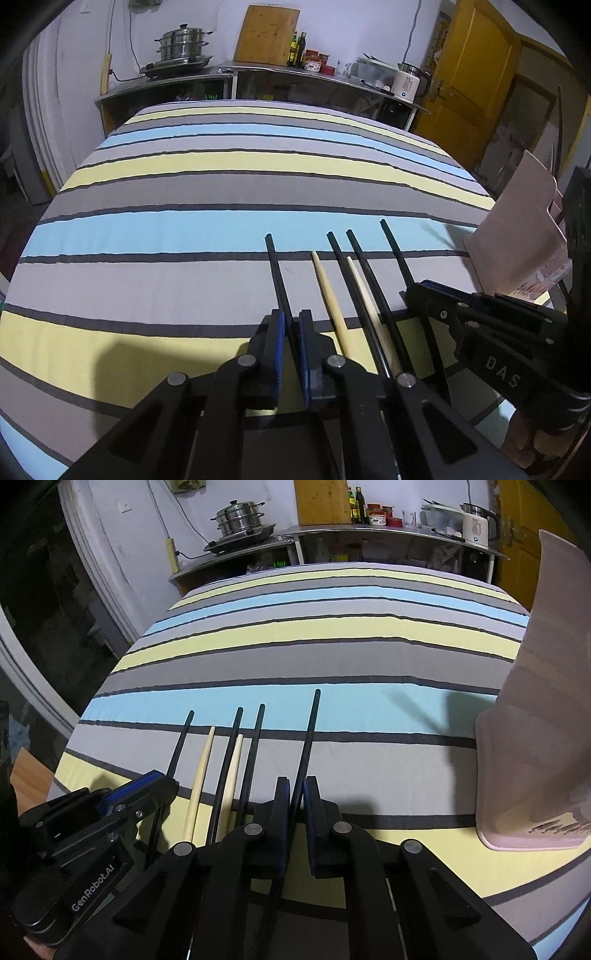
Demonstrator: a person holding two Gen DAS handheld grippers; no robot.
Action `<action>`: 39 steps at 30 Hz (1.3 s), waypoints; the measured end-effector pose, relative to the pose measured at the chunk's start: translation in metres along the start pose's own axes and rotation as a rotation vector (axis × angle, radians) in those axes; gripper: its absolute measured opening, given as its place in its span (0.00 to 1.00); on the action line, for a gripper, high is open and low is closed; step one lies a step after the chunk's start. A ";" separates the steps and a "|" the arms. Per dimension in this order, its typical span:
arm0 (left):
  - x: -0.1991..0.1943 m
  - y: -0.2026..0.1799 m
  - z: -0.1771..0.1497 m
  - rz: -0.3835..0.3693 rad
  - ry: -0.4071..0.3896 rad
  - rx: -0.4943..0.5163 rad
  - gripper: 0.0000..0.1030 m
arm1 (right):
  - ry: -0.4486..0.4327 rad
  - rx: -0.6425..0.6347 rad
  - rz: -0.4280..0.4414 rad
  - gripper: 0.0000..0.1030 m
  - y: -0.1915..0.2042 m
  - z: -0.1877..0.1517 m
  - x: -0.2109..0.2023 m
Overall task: Organize utensils
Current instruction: 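Grasp a black chopstick with the right tool while the left tool grasps another black chopstick, then lift both held chopsticks, carry them over the pink holder and lower them in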
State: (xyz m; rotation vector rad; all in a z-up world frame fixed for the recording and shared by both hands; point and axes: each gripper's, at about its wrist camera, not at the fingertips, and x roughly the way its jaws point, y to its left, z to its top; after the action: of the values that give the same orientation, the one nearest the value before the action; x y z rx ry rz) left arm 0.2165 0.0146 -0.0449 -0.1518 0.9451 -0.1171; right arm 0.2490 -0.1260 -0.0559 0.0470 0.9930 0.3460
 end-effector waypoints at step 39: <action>-0.186 -0.053 0.031 -0.201 -0.255 0.138 0.05 | -0.334 0.005 0.047 0.06 -0.004 -0.012 -0.200</action>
State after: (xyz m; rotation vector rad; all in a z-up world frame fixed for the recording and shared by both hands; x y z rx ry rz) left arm 0.1322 -0.0043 0.1309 -0.1304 0.6631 -0.3403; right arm 0.1403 -0.1924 0.0995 0.1285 0.6625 0.3654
